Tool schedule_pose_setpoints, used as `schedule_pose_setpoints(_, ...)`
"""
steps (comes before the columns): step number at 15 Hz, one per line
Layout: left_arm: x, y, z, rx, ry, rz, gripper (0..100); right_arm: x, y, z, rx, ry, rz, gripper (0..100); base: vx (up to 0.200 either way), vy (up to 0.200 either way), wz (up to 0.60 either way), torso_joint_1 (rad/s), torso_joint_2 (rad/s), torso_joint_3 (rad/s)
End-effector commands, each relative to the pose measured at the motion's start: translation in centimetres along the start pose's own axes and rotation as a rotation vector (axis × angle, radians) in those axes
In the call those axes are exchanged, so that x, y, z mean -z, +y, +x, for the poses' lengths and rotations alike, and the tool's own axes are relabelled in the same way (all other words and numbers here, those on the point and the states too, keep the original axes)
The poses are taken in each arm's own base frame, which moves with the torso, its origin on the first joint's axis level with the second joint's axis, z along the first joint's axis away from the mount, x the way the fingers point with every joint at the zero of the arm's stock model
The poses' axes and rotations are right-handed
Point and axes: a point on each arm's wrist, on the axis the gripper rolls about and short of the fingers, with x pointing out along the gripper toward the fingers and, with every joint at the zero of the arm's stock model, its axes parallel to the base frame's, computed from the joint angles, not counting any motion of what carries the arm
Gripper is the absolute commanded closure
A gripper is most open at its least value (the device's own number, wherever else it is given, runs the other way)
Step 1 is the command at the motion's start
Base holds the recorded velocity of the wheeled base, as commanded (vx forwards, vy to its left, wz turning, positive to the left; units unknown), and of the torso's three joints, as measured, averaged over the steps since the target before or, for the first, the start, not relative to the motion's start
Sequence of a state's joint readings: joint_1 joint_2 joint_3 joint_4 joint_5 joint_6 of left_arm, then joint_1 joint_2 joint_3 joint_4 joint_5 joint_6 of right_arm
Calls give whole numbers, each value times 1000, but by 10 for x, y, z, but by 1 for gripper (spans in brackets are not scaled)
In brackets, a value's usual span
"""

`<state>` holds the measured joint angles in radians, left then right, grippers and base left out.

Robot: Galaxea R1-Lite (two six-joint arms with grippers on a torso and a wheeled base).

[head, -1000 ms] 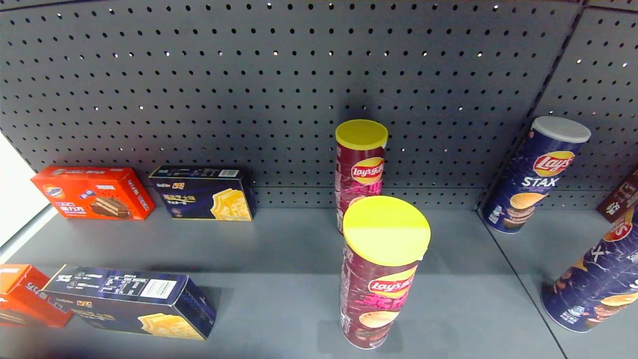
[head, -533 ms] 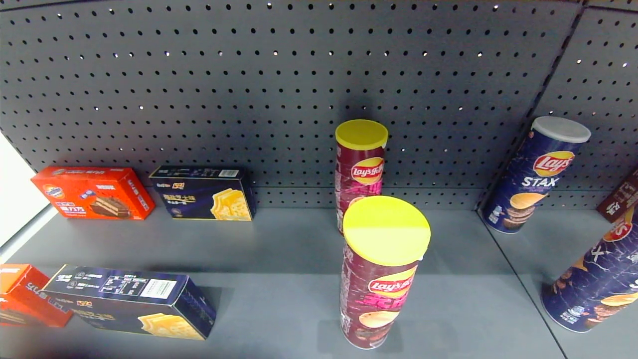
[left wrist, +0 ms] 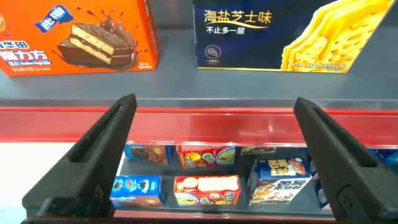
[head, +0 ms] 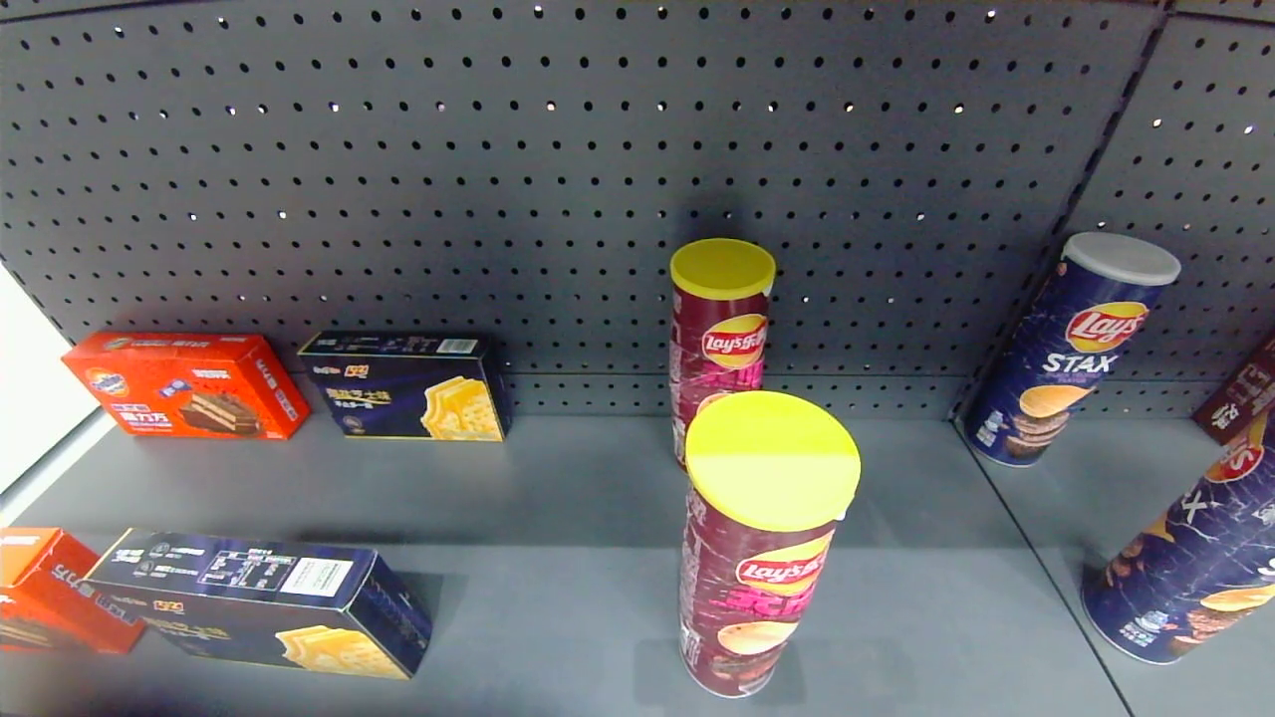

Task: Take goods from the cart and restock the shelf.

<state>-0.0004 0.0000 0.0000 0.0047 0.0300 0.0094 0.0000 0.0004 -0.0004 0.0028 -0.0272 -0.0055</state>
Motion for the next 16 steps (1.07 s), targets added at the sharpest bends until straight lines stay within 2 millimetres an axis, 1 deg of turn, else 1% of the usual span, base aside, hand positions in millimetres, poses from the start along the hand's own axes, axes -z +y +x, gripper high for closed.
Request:
schedule_pose_setpoints(1, 0, 0, 0, 4, 1, 0, 0, 0, 0, 0, 0, 0, -1, 0, 0, 0, 0, 0, 0, 0)
schedule_pose_setpoints(9, 0, 0, 0, -1, 1, 1, 0, 0, 0, 0, -4, 0, -2, 0, 0, 0, 0, 0, 0, 0)
schedule_pose_setpoints(11, 0, 0, 0, -1, 1, 3, 0, 0, 0, 0, -6, 0, -2, 0, 0, -200, 0, 5, 2, 2)
schedule_pose_setpoints(16, 0, 0, 0, -6, 2, -2, 0, 0, 0, 0, -6, 0, -2, 0, 0, 0, 0, 0, 0, 0)
